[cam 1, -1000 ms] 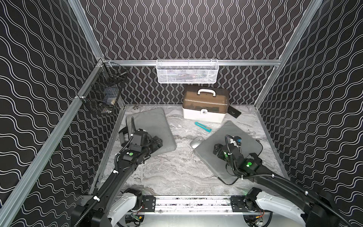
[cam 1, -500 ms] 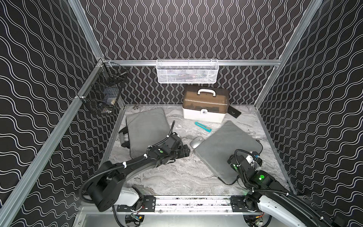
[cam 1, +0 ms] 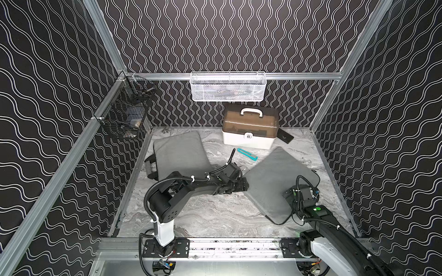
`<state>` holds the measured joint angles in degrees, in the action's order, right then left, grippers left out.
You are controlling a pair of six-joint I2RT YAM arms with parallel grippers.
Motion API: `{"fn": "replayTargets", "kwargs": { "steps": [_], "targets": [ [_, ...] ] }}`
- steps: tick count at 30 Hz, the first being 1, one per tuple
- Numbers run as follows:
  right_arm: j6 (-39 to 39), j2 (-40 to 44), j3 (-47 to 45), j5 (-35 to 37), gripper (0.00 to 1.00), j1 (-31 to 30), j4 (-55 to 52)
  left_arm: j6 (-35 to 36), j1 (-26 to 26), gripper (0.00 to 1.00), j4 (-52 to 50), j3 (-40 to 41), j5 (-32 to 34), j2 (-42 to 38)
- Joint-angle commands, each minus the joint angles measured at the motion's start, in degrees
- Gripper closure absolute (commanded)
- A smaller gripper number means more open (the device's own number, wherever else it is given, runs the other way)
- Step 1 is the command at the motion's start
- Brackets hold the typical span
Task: Put the mouse into the laptop bag
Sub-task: Adjust the zippered laptop bag at the center of the board.
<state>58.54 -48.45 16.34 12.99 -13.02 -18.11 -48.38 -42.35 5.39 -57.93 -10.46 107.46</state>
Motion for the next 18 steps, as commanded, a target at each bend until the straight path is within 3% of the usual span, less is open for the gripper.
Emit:
{"fn": "replayTargets", "kwargs": {
  "steps": [1,3,5,8,18],
  "targets": [
    [-3.74,-4.34,0.71,-11.25,0.04,0.27,4.81,-1.44,-0.02,0.51,2.35,0.26,0.02,1.53],
    [-4.95,-7.13,1.03,-14.74,0.13,0.19,7.44,-2.14,0.01,0.74,2.13,1.34,2.22,0.27],
    [-5.61,-10.1,0.28,-19.37,0.23,0.11,12.64,-2.12,0.01,0.9,-0.92,1.19,5.28,-1.26],
    [-5.16,-14.59,0.79,-21.51,0.33,-1.76,15.9,-1.7,0.44,0.91,-4.64,0.52,8.6,-2.9],
    [0.81,-12.2,0.55,-12.36,0.38,-17.16,16.33,-0.22,4.47,0.93,-9.68,-2.55,8.7,-2.43]
  ]
}}
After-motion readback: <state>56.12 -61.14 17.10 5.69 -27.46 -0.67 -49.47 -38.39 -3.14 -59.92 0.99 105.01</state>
